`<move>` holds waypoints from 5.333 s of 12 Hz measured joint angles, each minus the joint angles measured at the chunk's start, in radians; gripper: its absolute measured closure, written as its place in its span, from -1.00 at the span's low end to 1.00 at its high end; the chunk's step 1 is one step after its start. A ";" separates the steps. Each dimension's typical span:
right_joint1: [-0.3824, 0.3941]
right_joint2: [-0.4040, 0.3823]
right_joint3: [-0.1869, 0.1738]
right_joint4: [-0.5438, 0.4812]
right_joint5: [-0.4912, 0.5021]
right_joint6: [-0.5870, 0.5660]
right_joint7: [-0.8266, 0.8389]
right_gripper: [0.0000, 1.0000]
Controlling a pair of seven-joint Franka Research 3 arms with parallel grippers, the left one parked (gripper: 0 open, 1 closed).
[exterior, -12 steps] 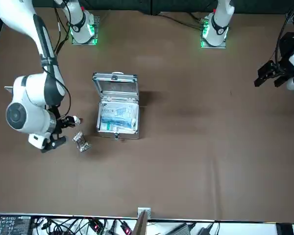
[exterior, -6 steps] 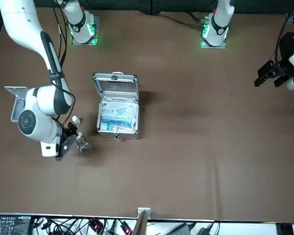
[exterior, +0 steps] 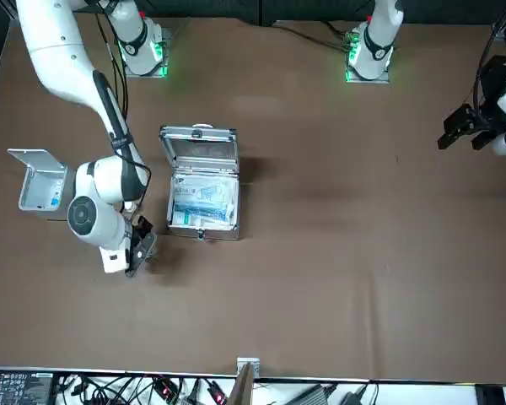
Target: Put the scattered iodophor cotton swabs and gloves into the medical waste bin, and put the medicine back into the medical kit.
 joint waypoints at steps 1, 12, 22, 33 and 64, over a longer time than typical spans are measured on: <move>0.002 0.013 0.000 -0.001 -0.003 0.019 0.000 -0.59; -0.010 0.061 -0.004 0.002 -0.005 0.067 -0.010 0.67; -0.034 0.023 -0.009 0.028 -0.003 0.037 0.102 0.97; -0.330 -0.169 -0.026 0.099 -0.031 -0.354 -0.106 0.97; -0.073 -0.278 0.011 -0.154 0.052 -0.230 0.549 -0.98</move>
